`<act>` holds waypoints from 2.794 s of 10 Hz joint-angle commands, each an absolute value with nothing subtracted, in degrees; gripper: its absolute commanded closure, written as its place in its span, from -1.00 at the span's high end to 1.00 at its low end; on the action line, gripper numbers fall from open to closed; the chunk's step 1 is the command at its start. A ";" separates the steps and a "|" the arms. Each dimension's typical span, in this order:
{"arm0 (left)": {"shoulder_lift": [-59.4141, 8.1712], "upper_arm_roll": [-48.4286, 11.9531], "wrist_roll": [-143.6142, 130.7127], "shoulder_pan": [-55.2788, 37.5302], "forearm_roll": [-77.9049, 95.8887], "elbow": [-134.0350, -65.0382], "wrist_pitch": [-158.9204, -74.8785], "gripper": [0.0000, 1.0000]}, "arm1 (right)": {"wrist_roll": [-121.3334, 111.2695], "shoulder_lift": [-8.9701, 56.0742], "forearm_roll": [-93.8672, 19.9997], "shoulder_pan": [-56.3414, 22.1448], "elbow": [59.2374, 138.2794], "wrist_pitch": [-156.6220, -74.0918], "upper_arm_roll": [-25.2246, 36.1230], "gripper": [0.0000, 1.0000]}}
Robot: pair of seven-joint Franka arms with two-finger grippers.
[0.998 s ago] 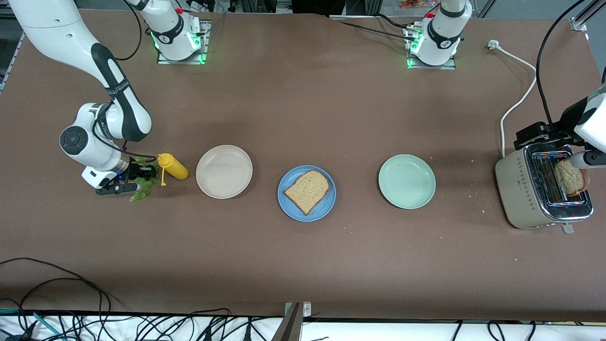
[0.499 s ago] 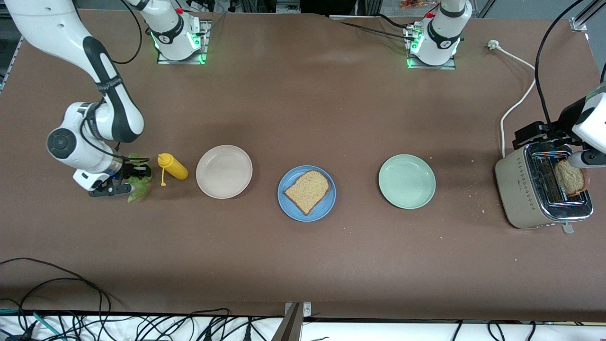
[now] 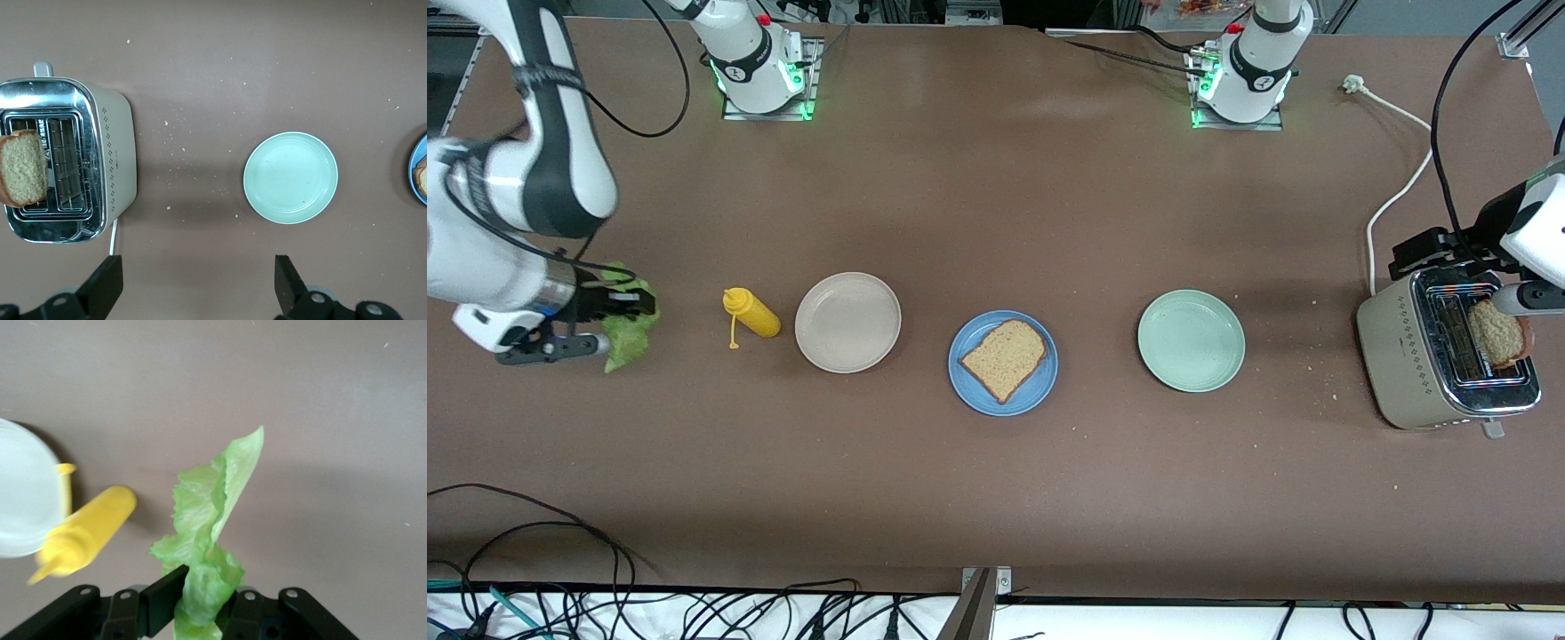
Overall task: Make sandwich in blue plate with both arms
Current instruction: 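Carry the lettuce with the right gripper over the bread slice, then open the right gripper to drop the lettuce onto the bread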
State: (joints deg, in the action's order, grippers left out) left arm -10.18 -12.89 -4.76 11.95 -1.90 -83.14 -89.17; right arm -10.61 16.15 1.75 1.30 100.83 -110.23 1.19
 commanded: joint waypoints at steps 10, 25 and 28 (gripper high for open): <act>-10.11 -12.74 -3.25 12.30 -1.32 -82.09 -88.07 1.00 | 45.49 33.55 -3.96 -22.21 84.90 -123.61 -7.56 -0.96; -10.20 -12.66 -3.25 12.30 -1.23 -82.09 -88.07 1.00 | 71.28 44.40 0.06 -35.16 81.59 -140.68 -6.50 1.00; -10.20 -12.74 -3.34 12.30 -1.23 -82.09 -88.15 1.00 | 67.53 44.30 4.20 -34.54 69.91 -117.40 -6.24 1.00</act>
